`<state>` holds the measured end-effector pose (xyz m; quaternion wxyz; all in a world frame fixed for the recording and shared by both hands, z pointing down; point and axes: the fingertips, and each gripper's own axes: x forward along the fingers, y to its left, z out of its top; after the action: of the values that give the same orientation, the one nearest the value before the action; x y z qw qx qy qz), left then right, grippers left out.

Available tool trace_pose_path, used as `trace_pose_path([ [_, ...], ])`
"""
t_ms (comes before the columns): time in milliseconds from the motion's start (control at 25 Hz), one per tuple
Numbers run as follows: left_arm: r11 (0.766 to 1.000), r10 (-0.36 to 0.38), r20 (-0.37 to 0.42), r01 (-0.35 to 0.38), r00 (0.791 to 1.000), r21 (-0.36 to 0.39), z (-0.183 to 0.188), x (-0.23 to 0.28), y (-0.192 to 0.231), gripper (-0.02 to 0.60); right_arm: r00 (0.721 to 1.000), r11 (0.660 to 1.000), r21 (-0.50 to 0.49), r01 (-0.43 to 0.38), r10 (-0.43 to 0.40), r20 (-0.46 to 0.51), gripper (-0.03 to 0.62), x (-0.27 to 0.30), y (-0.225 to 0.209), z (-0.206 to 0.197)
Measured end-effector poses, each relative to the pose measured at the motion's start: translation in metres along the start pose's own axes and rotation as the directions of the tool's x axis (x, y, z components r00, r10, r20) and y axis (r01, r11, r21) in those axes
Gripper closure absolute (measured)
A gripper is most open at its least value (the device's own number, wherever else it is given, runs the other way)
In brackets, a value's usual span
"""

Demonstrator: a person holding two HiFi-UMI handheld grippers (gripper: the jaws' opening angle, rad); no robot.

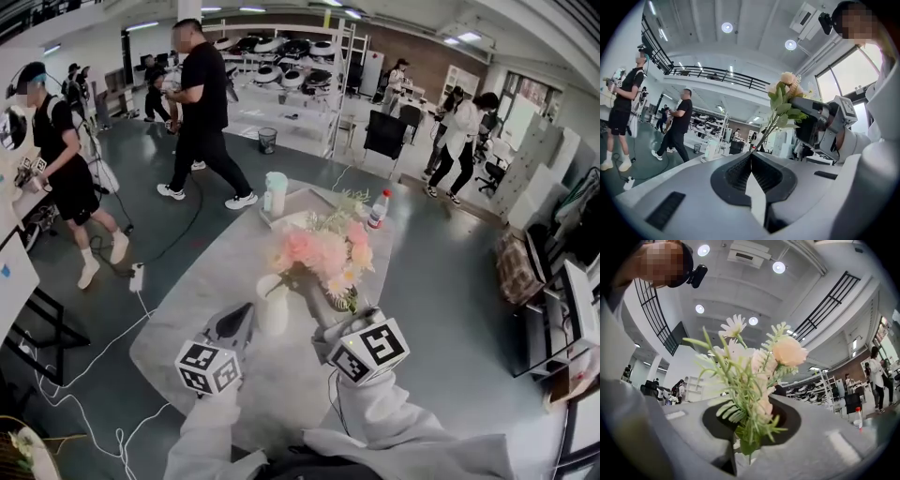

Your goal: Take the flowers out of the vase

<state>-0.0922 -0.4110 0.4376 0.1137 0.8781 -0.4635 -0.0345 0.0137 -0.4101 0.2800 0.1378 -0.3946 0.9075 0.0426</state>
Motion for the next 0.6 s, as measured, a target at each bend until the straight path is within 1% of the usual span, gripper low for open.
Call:
trace_pose_path([
  [200,0.999,-0.037,0.013,0.037,0.999,0.019,0.007,-0.017,-0.013,0.580,1.000,1.000,0.006,0.019,-0.019,0.019,0.505,-0.016,0.021,0.008],
  [320,0.999,-0.045,0.013,0.045,0.999,0.026,0.006,-0.031,-0.020,0.580,1.000,0.999,0.032,0.019,-0.020,0.019,0.505,-0.028,0.036,0.007],
  [440,0.999,-0.044,0.005,0.044,0.999,0.023,-0.001,-0.051,-0.022,0.580,1.000,0.998,0.055,0.019,-0.019,0.004,0.505,-0.038,0.055,-0.002],
  [600,0.999,-0.036,-0.014,0.036,0.999,0.007,-0.012,-0.077,-0.014,0.580,0.999,0.995,0.098,0.025,-0.023,-0.029,0.505,-0.043,0.079,-0.023],
])
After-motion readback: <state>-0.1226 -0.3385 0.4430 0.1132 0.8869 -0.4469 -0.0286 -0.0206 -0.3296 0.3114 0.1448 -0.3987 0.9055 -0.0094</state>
